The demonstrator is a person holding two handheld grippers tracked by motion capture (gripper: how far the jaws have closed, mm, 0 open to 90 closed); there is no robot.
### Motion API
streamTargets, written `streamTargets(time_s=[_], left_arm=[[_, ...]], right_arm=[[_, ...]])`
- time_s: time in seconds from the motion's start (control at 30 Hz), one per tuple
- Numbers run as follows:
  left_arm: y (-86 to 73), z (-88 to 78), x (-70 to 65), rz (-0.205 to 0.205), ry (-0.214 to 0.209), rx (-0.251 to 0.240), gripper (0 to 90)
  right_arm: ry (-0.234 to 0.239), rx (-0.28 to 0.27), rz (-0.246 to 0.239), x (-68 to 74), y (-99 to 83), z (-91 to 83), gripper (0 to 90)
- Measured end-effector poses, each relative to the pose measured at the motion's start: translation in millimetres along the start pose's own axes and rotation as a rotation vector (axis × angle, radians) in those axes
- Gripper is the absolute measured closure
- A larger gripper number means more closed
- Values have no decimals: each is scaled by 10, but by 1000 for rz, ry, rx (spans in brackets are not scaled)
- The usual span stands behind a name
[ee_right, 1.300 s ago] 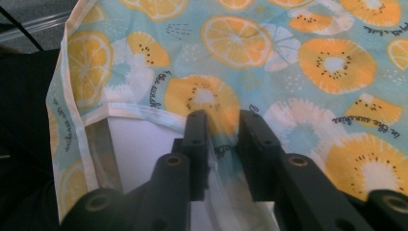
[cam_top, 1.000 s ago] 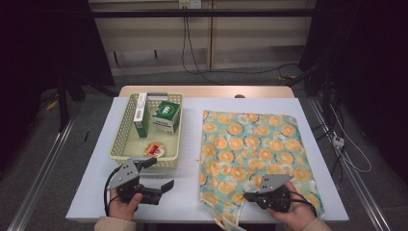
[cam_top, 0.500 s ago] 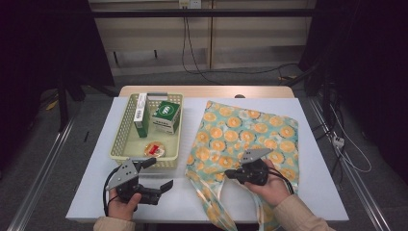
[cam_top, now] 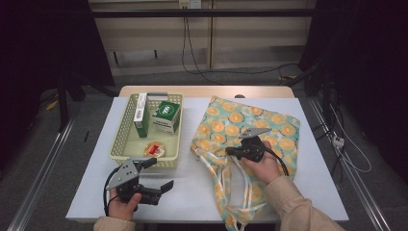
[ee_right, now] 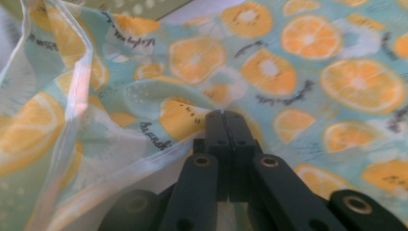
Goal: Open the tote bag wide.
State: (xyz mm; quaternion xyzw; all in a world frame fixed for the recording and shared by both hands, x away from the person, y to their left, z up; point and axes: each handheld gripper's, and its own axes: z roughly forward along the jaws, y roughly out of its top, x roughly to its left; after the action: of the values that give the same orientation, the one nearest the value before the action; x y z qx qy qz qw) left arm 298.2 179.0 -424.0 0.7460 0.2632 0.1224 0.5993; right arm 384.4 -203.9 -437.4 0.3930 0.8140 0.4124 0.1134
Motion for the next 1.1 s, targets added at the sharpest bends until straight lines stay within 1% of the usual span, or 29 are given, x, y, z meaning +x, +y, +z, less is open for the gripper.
streamTargets(time_s=[0.03, 0.1, 0.13, 0.2, 0.3, 0.37, 0.4, 0.43, 0.47, 0.53, 0.63, 0.67, 0.7, 0.77, 0.8, 0.83, 0.9, 0.97, 1.0, 1.03, 1.07, 1.1], left_arm=[[-1, 1, 5, 2, 2, 1, 31], [-3, 3, 7, -2, 0, 1, 31], [-3, 5, 6, -1, 0, 2, 31], [-2, 9, 0, -1, -2, 0, 31], [-3, 13, -2, 2, -4, 3, 31], [-5, 14, 0, 0, -5, 5, 31], [-6, 13, 1, -3, -4, 5, 31], [-5, 11, 2, -3, -4, 5, 31], [-4, 9, 5, 1, -5, 5, 31], [-4, 7, 5, 0, -6, 5, 31], [-8, 10, 3, 0, -9, 7, 31], [-9, 12, 3, 2, -9, 8, 31], [-10, 15, 2, 0, -7, 7, 31], [-8, 19, 0, 0, -8, 8, 32], [-6, 19, -5, 0, -7, 9, 32], [-4, 19, -7, 3, -10, 8, 32], [-5, 20, -15, 5, -12, 10, 32], [-10, 25, -16, 4, -12, 12, 32], [-11, 24, -13, 7, -11, 15, 32], [-11, 24, -14, 6, -11, 15, 32], [-10, 23, -17, 3, -11, 12, 32], [-7, 20, -19, 1, -10, 10, 32]], right_arm=[[-3, -7, 3, -21, 27, -3, 900], [-38, -25, 2, -63, 92, -17, 900], [-40, -32, 13, -88, 122, -21, 900], [-71, -53, 24, -136, 178, -28, 900], [-78, -83, 53, -185, 243, -17, 900], [-114, -106, 47, -193, 278, -14, 900], [-120, -119, 49, -200, 296, -13, 900], [-142, -131, 45, -212, 316, -23, 900], [-150, -142, 53, -226, 332, -33, 900], [-139, -155, 86, -273, 328, -32, 900], [-125, -134, 77, -256, 301, -11, 900], [-111, -122, 63, -236, 288, 4, 900], [-89, -108, 60, -206, 272, 22, 900], [-39, -82, 53, -146, 237, 64, 900], [-13, -59, 49, -114, 215, 88, 900], [9, -27, 42, -83, 190, 112, 900], [10, 24, -17, -32, 137, 145, 900], [19, 45, -43, 1, 78, 156, 898], [11, 38, -44, 6, 49, 149, 831], [-10, 33, -44, 14, 26, 137, 701], [-22, 41, -52, 25, 5, 129, 590], [-21, 55, -59, 35, -20, 119, 517]])
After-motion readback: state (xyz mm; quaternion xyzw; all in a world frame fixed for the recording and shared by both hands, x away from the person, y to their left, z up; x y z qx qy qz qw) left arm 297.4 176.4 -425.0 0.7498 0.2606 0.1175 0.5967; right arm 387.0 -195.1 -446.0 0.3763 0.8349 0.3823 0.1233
